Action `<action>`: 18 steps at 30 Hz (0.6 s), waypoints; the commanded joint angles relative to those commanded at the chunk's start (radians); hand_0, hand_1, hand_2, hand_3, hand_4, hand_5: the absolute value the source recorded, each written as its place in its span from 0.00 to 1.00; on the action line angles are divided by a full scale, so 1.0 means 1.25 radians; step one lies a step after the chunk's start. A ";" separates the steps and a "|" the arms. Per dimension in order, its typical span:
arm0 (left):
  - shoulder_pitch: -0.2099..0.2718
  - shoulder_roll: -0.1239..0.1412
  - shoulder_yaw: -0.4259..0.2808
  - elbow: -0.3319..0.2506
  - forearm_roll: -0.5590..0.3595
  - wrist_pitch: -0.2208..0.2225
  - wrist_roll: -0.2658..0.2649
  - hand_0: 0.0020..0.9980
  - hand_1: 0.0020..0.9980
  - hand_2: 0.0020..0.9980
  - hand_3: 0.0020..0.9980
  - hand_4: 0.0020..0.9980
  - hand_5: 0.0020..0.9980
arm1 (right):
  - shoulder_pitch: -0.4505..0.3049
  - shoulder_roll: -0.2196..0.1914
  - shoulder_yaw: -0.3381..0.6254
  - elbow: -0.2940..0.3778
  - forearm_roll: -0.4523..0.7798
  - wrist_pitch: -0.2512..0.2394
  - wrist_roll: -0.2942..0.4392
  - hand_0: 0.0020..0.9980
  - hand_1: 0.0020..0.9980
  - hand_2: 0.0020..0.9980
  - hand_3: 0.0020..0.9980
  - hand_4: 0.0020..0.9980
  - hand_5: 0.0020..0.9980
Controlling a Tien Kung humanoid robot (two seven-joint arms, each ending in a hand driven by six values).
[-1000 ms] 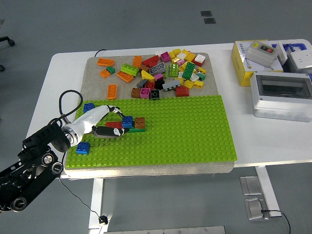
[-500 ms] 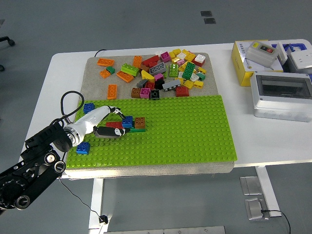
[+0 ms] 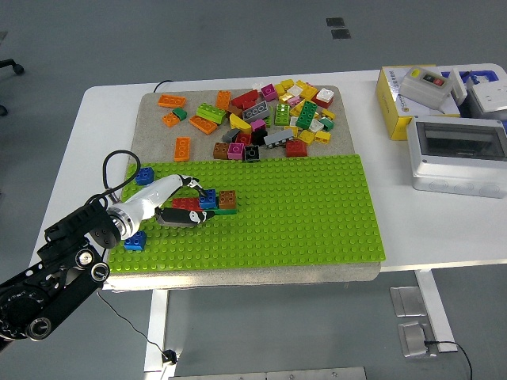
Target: Pick up the brick,pile it on top of brick,press brick,pick up the brick,pile it on top of brick,press brick
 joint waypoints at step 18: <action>-0.005 -0.015 0.003 0.010 -0.003 0.001 -0.004 1.00 0.97 0.94 0.67 0.79 0.49 | 0.000 0.001 0.000 0.000 -0.001 0.000 0.001 0.73 0.66 0.64 0.83 0.65 1.00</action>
